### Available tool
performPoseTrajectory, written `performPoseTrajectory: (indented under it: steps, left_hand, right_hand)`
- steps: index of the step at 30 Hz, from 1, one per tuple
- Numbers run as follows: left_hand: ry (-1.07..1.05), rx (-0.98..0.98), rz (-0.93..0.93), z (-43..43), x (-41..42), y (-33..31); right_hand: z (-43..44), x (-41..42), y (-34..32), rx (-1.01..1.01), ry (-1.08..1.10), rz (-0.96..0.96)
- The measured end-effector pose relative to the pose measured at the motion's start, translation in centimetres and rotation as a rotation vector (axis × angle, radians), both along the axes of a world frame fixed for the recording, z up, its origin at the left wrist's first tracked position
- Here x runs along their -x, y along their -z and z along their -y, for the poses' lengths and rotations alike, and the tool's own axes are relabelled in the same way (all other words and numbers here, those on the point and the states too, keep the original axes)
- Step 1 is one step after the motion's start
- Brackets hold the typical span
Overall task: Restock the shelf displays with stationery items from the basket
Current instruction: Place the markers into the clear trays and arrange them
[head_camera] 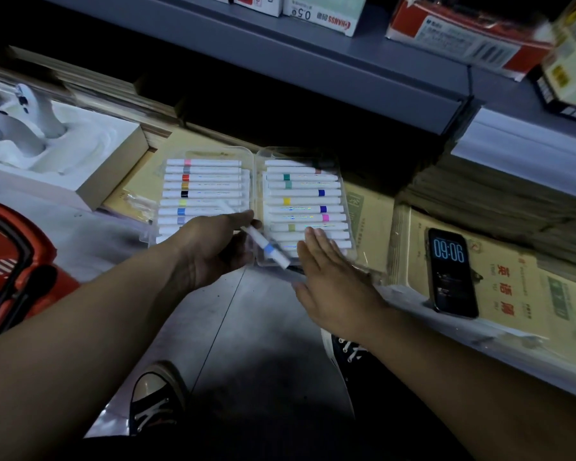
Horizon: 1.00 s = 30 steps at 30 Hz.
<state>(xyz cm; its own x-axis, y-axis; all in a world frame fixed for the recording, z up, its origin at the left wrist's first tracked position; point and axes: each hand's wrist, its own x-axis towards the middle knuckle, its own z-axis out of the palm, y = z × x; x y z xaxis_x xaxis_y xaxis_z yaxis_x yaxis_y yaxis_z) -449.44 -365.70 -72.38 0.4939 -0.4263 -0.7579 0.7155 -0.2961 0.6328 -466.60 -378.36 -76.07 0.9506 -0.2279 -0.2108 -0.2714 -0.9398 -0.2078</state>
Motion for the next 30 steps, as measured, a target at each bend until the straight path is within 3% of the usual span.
performPoseTrajectory:
  steps: [4, 7, 11, 16, 21, 26, 30]
  left_hand:
    - [-0.011, 0.040, -0.050, 0.3, 0.6, 0.2]
    - [0.018, 0.059, -0.073, 0.8, 1.4, 0.0]
    - [0.014, 0.057, -0.140, 1.3, 2.3, -0.1]
    - [0.116, -0.035, -0.344, 0.6, 2.5, 0.6]
    - [0.219, -0.176, -0.398, -0.2, 2.6, 1.0]
    - [0.003, -0.095, -0.300, -0.1, 2.7, 1.1]
    - [-0.161, 0.011, -0.314, 0.3, 2.4, 1.0]
  right_hand:
    - [0.1, -2.1, -3.3, -0.365, 0.357, 0.324]
    - [0.8, -2.7, -4.0, -0.538, 0.351, 0.328]
    - [2.1, -2.5, -3.0, -0.425, 0.165, 0.305]
    - [4.3, -1.3, -1.4, -0.258, 0.099, 0.201]
    - [5.6, 0.2, -0.6, -0.109, 0.023, 0.218]
    - [5.5, 0.3, -0.7, 0.095, 0.024, 0.359]
    - [5.5, 0.4, -0.7, 0.223, 0.002, 0.313]
